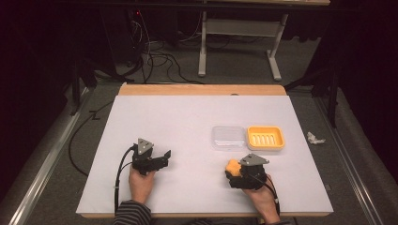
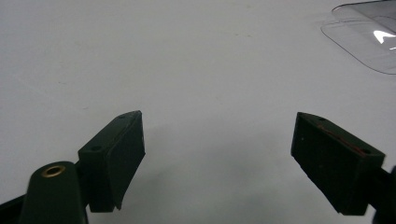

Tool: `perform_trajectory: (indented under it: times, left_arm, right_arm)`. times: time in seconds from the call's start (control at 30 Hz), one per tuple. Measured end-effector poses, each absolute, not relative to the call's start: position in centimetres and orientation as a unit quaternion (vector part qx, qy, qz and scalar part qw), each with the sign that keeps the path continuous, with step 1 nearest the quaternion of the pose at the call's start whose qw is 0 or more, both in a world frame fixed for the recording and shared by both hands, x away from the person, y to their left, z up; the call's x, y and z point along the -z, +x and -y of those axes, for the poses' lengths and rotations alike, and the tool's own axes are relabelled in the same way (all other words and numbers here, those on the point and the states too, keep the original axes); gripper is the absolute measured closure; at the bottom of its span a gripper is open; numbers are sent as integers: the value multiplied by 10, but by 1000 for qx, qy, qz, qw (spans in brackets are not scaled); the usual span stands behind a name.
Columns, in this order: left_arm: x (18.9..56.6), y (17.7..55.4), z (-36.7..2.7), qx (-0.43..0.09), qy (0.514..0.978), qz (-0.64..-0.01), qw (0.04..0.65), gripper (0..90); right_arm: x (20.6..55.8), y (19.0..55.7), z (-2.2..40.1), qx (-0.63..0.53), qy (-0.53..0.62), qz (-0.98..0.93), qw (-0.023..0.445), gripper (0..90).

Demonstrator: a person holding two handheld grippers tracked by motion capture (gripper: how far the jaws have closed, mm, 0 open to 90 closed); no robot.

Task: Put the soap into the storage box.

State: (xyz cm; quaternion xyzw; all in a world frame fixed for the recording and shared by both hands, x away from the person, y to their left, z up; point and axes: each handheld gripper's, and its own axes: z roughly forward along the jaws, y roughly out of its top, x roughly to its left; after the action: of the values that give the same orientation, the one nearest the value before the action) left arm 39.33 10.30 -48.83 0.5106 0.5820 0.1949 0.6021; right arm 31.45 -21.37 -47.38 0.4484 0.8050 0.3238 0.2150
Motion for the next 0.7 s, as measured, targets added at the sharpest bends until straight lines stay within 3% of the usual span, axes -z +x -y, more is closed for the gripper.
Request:
perform_trajectory:
  times: [0.33,0.7]
  left_arm:
    - [488,393,-103,-193,510,-583,602,179]
    - [488,394,-103,-194,510,-584,601,179]
  right_arm:
    - [480,318,212,-320,445,-810,208,253]
    - [479,320,214,-323,449,-810,193,264]
